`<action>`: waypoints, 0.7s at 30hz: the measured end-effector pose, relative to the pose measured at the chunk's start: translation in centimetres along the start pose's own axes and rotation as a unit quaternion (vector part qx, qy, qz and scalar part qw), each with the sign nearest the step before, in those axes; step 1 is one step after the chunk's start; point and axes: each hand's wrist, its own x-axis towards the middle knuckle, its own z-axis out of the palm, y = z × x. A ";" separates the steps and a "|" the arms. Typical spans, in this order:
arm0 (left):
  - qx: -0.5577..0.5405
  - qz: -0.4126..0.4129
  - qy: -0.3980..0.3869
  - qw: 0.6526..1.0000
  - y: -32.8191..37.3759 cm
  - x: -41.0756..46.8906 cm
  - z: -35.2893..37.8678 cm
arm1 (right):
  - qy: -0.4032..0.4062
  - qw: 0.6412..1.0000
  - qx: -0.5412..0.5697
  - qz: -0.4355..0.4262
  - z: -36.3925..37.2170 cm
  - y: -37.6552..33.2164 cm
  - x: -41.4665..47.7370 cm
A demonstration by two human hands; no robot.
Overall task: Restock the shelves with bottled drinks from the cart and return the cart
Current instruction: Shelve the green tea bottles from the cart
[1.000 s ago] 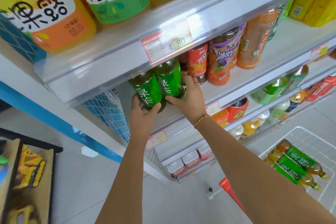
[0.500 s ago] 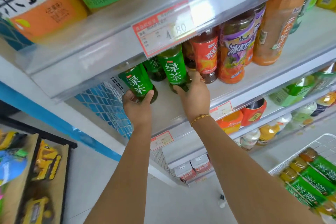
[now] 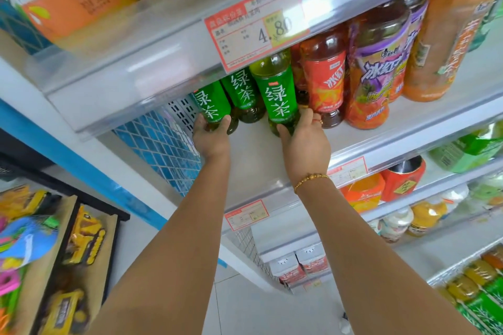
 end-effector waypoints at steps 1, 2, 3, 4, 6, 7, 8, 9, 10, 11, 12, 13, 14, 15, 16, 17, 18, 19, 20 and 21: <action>0.001 0.005 -0.002 1.000 0.0 0.0 0.0 | 0.000 1.000 -0.001 0.002 0.0 0.0 0.0; 0.002 0.010 -0.006 1.000 0.1 0.1 0.0 | -0.001 1.000 0.000 0.005 0.0 -0.1 0.0; -0.001 0.013 -0.009 1.000 0.1 0.3 0.0 | -0.003 1.000 0.002 0.007 0.0 -0.1 0.0; -0.002 0.011 -0.010 1.000 0.2 0.4 0.0 | -0.005 1.000 0.004 0.008 0.0 -0.1 0.0; 0.009 -0.008 0.004 1.000 0.2 0.6 -0.1 | -0.006 1.000 0.005 0.009 -0.1 -0.2 0.0; 0.027 -0.022 0.019 0.999 0.1 0.5 -0.1 | -0.005 1.000 0.005 0.011 -0.2 -0.1 0.0; 0.052 -0.029 0.039 0.997 0.2 0.1 -0.3 | -0.005 1.000 0.007 0.012 -0.2 -0.2 0.0; 0.075 -0.016 0.051 0.996 0.2 -0.6 -0.4 | -0.004 1.000 0.011 0.011 -0.2 -0.2 0.0; 0.095 0.019 0.040 0.995 0.2 -1.5 -0.2 | -0.001 1.000 0.017 0.010 -0.2 -0.2 0.0; 0.109 0.054 -0.005 0.993 0.3 -2.4 0.1 | 0.003 1.000 0.023 0.008 -0.2 -0.1 0.1; 0.119 0.066 -0.075 0.988 0.5 -3.5 0.5 | 0.006 1.000 0.027 0.007 -0.1 -0.1 0.1; 0.117 0.061 -0.153 0.979 0.6 -4.3 1.1 | 0.010 1.000 0.028 0.006 -0.1 0.0 0.2; 0.117 0.057 -0.221 0.966 0.7 -4.9 1.7 | 0.015 1.000 0.026 0.005 0.0 0.0 0.2; 0.125 0.067 -0.261 0.955 0.6 -5.1 2.2 | 0.021 1.000 0.023 0.004 0.0 0.0 0.2; 0.142 0.086 -0.277 0.947 0.5 -5.0 2.8 | 0.026 0.999 0.019 0.001 0.1 0.1 0.2; 0.155 0.098 -0.279 0.943 0.4 -4.7 3.2 | 0.029 0.999 0.015 -0.002 0.1 0.1 0.2; 0.167 0.102 -0.275 0.941 0.3 -4.4 3.5 | 0.030 0.999 0.012 -0.004 0.1 0.2 0.2; 0.174 0.102 -0.271 0.941 0.2 -4.1 3.8 | 0.028 1.000 0.010 -0.004 0.0 0.2 0.2; 0.183 0.101 -0.269 0.940 0.1 -3.7 4.0 | 0.025 1.000 0.012 -0.002 -0.2 0.1 0.1; 0.192 0.096 -0.271 0.938 0.0 -3.4 4.1 | 0.023 1.000 0.020 0.001 -0.5 0.0 0.1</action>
